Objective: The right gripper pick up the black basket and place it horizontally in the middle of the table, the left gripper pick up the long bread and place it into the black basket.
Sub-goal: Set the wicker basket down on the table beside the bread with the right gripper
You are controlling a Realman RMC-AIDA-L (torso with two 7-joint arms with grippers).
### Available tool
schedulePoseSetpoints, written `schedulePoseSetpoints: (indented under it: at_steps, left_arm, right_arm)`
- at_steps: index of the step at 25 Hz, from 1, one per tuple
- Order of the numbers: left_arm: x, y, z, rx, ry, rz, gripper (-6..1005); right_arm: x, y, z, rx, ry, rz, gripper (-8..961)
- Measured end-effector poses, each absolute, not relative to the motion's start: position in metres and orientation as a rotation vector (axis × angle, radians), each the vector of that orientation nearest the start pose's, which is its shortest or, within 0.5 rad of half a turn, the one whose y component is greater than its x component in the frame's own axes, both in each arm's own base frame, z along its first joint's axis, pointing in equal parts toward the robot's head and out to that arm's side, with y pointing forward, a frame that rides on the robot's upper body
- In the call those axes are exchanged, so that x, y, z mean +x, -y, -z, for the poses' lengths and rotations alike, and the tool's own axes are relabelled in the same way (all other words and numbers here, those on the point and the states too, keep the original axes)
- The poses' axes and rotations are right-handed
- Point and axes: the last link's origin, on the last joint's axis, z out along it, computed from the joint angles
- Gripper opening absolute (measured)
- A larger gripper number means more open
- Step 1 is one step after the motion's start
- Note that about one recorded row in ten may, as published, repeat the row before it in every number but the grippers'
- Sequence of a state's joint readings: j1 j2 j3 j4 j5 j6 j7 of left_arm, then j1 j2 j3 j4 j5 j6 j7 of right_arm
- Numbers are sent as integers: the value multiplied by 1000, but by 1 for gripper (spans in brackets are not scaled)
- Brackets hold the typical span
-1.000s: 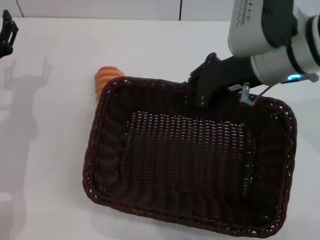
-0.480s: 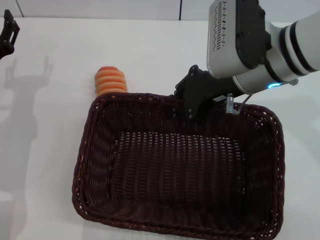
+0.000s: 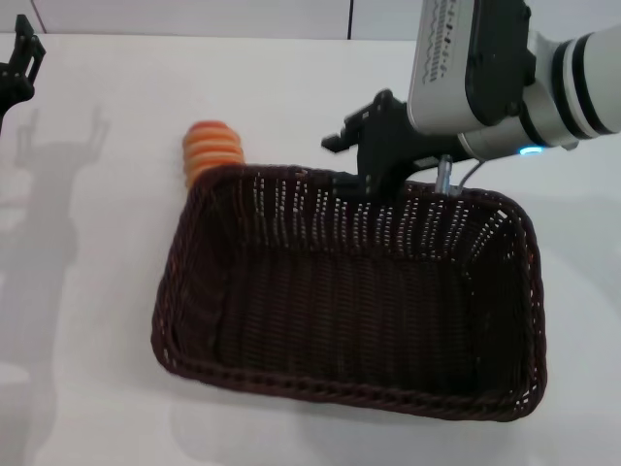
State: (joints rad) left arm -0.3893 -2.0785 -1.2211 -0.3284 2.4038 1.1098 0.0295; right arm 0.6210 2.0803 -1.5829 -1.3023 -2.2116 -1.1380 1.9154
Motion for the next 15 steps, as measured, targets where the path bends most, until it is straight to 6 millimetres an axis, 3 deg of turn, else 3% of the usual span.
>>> schedulePoseSetpoints:
  at_steps: [4, 8, 12, 15]
  left_arm:
    - [-324, -351, -22, -1360, 505, 670, 846]
    - [-323, -353, -21, -1366, 501, 664, 846]
    - [-323, -353, -22, -1366, 499, 661, 846]
    - [-324, -353, -22, -1366, 499, 660, 845]
  right_arm:
    - [99, -371, 51, -2793, 135, 13, 466]
    - [88, -370, 49, -2761, 133, -92, 548]
    - [75, -373, 33, -2626, 128, -268, 630]
    - [69, -382, 12, -2414, 59, -452, 692]
